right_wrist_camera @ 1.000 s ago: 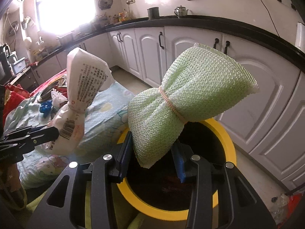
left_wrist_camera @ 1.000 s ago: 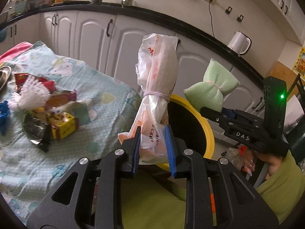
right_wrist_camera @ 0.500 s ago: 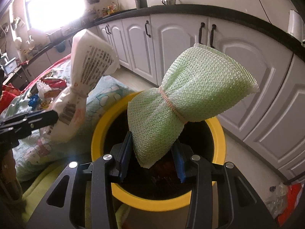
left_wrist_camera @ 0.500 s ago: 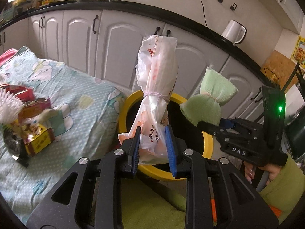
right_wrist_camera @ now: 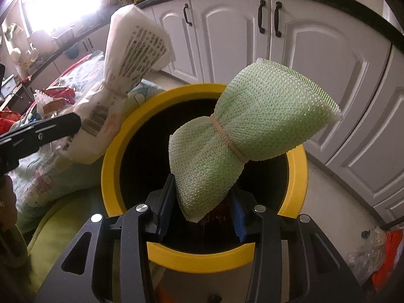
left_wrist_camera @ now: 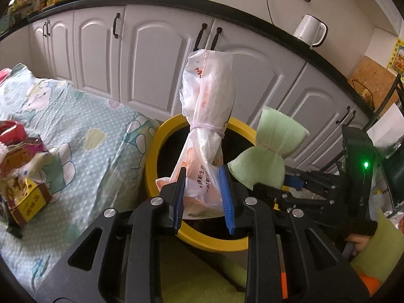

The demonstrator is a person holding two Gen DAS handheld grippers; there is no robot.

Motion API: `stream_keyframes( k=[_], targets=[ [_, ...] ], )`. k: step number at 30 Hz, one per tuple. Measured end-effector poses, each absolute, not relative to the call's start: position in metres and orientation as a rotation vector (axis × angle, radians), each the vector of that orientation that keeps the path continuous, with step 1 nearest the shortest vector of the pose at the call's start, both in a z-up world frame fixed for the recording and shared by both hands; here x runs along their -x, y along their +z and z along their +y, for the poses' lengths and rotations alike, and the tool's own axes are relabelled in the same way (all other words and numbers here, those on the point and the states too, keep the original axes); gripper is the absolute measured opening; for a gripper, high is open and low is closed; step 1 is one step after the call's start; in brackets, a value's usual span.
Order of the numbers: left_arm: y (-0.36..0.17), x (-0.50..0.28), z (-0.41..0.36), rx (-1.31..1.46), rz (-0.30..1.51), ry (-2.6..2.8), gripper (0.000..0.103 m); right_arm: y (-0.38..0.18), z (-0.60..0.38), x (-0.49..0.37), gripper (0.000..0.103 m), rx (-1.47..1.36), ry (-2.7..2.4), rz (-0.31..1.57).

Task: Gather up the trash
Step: 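Carry the white bag with the left gripper while the right gripper carries the green bow to the bin, then open the left gripper over the bin while the right gripper drops the green bow inside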

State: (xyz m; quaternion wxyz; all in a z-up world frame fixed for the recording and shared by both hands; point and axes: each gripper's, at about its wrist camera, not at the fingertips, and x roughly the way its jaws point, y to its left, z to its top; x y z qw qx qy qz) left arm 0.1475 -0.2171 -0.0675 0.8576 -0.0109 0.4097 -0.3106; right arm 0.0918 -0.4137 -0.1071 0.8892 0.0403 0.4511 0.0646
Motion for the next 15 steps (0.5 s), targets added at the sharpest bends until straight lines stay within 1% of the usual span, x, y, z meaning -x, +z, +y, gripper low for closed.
stream_keyframes(
  k=[5,8,9,10,11,12,14,15],
  targets=[
    [-0.0748,-0.1522,-0.2220,0.023,0.877,-0.650,0.021,-0.1134,-0.4134,-0.0949,0.039,-0.085,0.142,0.953],
    [-0.0769,-0.1547,-0.2219,0.035,0.881,-0.648,0.021,-0.1145,-0.4137,-0.0963,0.042,-0.091,0.142,0.954],
    [-0.0770,-0.1547,-0.2227,0.039,0.883,-0.650,0.023,-0.1152,-0.4150,-0.0969,0.043,-0.097,0.139,0.956],
    [-0.0769,-0.1556,-0.2220,0.045,0.882,-0.649,0.029,-0.1157,-0.4169,-0.0977,0.043,-0.101,0.137,0.959],
    [-0.0765,-0.1559,-0.2208,0.049,0.879,-0.645,0.034,-0.1171,-0.4182,-0.0983,0.046,-0.108,0.135,0.965],
    [-0.0760,-0.1566,-0.2202,0.054,0.878,-0.645,0.040,-0.1180,-0.4195,-0.0986,0.051,-0.113,0.130,0.969],
    [-0.0744,-0.1571,-0.2166,0.068,0.877,-0.641,0.044,-0.1185,-0.4212,-0.0976,0.054,-0.120,0.124,0.970],
    [-0.0736,-0.1572,-0.2152,0.072,0.875,-0.637,0.049,-0.1181,-0.4204,-0.0968,0.056,-0.121,0.123,0.969]
  ],
)
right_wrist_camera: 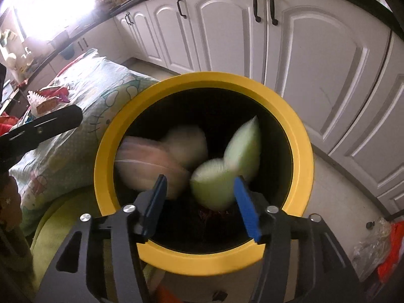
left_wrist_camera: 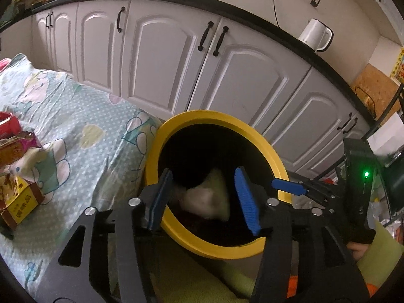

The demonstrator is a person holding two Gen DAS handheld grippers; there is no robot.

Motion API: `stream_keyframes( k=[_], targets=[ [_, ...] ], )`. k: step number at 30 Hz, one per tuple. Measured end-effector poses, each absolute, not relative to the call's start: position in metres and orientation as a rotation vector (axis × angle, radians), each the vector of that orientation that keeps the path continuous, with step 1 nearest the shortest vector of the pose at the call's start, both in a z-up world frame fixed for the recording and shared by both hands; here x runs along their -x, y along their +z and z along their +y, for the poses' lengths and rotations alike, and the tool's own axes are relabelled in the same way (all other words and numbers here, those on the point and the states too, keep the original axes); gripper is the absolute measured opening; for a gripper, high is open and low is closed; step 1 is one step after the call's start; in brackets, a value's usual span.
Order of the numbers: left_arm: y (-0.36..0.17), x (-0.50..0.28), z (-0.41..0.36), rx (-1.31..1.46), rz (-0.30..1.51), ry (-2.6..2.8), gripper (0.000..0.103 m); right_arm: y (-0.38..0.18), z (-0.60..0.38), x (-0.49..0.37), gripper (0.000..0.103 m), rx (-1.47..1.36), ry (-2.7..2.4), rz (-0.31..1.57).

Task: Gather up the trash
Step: 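Open the left gripper over the bin while the right gripper drops the green bow inside, then withdraw both open grippers from the bin toward the bed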

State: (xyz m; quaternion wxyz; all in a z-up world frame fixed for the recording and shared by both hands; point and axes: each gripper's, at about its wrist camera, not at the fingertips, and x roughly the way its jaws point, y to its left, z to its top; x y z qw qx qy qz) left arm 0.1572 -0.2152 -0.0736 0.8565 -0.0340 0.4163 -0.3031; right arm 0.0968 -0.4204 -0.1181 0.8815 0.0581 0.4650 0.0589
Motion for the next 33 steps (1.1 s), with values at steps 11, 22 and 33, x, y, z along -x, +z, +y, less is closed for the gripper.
stream_keyframes(
  k=[11,22,33],
  targets=[
    [-0.062,-0.150,-0.195,0.114,0.834,-0.582,0.091,-0.107,-0.421,-0.095,0.069,-0.092,0.083,0.912],
    [-0.045,-0.137,-0.174,0.108,0.764,-0.520,0.092,-0.075,-0.414,-0.087,0.077,-0.034,0.047,0.763],
    [-0.031,-0.128,-0.151,0.117,0.708,-0.464,0.092,-0.043,-0.394,-0.071,0.080,0.047,0.072,0.627]
  ],
)
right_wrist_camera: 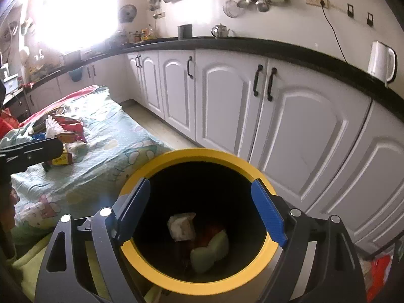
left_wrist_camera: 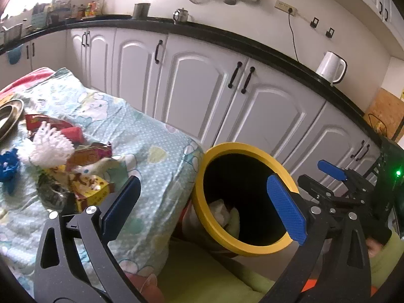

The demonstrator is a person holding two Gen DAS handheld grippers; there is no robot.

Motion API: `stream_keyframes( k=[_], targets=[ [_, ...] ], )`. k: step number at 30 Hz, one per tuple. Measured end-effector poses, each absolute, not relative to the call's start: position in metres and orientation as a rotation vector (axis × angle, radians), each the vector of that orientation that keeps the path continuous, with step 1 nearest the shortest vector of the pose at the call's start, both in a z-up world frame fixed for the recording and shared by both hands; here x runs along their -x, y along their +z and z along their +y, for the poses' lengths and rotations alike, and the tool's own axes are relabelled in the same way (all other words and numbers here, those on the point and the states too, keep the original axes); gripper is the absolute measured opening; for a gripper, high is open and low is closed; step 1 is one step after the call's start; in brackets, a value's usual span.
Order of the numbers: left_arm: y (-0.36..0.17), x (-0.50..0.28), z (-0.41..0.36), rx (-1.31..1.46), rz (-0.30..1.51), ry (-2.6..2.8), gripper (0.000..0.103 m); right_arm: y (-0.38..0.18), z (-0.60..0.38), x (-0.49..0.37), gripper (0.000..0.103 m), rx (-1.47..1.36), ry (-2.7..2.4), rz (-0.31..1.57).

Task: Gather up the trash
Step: 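Withdraw both open grippers from the bin toward the bed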

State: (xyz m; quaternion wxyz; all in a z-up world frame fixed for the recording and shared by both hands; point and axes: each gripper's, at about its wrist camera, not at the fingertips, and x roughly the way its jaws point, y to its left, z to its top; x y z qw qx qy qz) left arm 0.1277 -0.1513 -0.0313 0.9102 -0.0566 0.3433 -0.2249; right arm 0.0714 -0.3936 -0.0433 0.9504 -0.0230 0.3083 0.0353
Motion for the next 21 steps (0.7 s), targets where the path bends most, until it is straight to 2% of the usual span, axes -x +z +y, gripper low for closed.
stream_keyframes(
  k=[10,21],
  targets=[
    [-0.020,-0.121,-0.129,0.110,0.647,-0.394,0.092,-0.030,-0.371,-0.063,0.081,0.121,0.102,0.581],
    [-0.010,-0.117,-0.108,0.130,0.609,-0.353,0.092,-0.013,-0.341,-0.056,0.090,0.198,0.159,0.532]
  ],
)
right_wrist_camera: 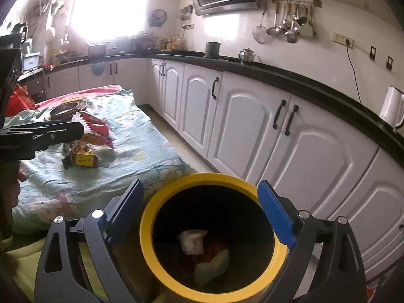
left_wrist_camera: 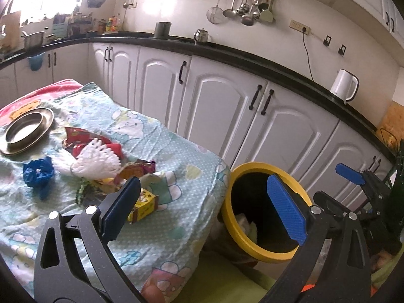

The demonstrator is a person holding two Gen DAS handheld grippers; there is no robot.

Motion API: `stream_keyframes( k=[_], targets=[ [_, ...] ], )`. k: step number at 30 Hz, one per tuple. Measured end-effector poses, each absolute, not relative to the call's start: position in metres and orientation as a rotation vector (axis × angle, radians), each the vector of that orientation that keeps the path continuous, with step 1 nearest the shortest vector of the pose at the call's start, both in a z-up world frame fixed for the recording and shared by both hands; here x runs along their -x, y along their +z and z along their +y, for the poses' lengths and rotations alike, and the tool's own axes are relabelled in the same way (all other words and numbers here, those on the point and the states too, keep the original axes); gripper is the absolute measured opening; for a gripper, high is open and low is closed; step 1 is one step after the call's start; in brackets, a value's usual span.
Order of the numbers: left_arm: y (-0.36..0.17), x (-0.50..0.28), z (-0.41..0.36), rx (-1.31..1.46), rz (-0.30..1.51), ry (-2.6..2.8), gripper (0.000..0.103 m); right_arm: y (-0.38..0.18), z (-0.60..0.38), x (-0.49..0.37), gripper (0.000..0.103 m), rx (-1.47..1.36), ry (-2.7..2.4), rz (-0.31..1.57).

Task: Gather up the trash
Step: 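Withdraw both open grippers from the bin toward the bed, then move the left gripper to the white plastic strip bundle while the right approaches the yellow box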

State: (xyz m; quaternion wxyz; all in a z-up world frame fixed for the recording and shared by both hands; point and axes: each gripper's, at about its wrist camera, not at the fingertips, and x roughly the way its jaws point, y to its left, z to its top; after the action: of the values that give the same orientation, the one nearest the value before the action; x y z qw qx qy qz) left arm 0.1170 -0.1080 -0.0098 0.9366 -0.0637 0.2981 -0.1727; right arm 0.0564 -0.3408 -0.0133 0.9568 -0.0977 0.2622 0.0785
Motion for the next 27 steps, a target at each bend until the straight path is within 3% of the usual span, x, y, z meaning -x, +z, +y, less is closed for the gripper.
stream_keyframes(
  k=[27],
  targets=[
    [-0.002,-0.121,-0.031,0.249,0.564,-0.204,0.092,0.002,-0.282,-0.061,0.093,0.165,0.321,0.555]
  ],
)
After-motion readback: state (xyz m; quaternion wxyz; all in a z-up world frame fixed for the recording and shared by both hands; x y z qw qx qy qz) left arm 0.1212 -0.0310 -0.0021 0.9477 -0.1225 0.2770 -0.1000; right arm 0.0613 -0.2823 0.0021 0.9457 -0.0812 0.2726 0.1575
